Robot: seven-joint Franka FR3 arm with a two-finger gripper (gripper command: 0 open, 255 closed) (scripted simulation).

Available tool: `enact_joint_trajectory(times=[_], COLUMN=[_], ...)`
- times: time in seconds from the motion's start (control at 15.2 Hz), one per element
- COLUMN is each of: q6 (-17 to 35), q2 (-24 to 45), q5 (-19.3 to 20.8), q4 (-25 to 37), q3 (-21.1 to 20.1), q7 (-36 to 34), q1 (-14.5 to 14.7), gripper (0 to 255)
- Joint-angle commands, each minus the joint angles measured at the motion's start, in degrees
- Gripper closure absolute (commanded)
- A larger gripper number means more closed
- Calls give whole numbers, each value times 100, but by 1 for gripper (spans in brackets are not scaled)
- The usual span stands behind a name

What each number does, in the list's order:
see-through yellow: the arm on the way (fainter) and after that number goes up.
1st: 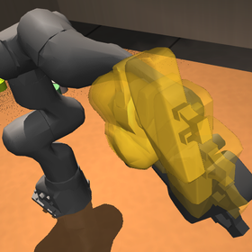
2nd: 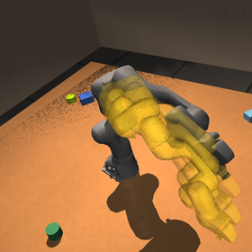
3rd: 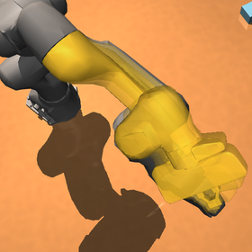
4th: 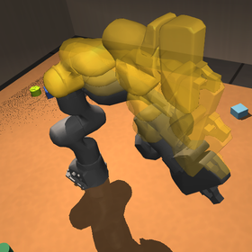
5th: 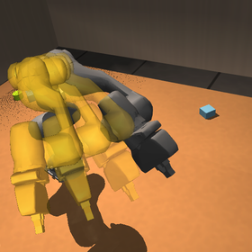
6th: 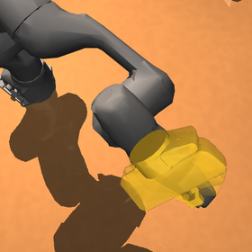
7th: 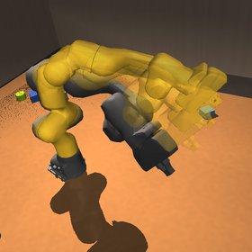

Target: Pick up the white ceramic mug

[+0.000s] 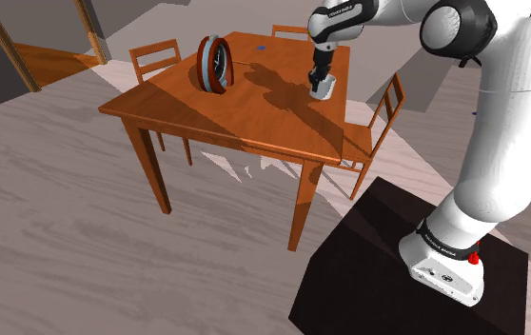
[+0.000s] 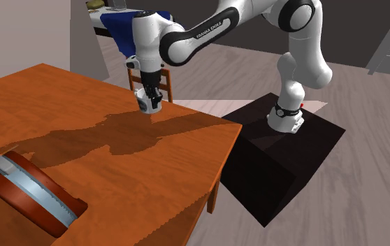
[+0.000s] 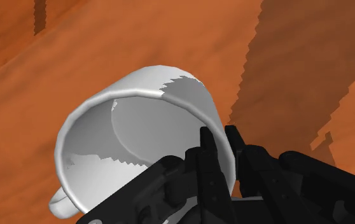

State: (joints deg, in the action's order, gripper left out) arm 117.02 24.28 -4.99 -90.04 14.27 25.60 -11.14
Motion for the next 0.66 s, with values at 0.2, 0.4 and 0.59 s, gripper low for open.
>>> enact_joint_trajectory(times=[0.2,0.4,0.59], q6=[-358,-570,-653], q2=[-73,-113,-125], q5=[26,39,44], q4=[287,460,531], q3=[12,19,22], q7=[-19,-26,-28], q1=[1,-3,-5], gripper=[255,255,255])
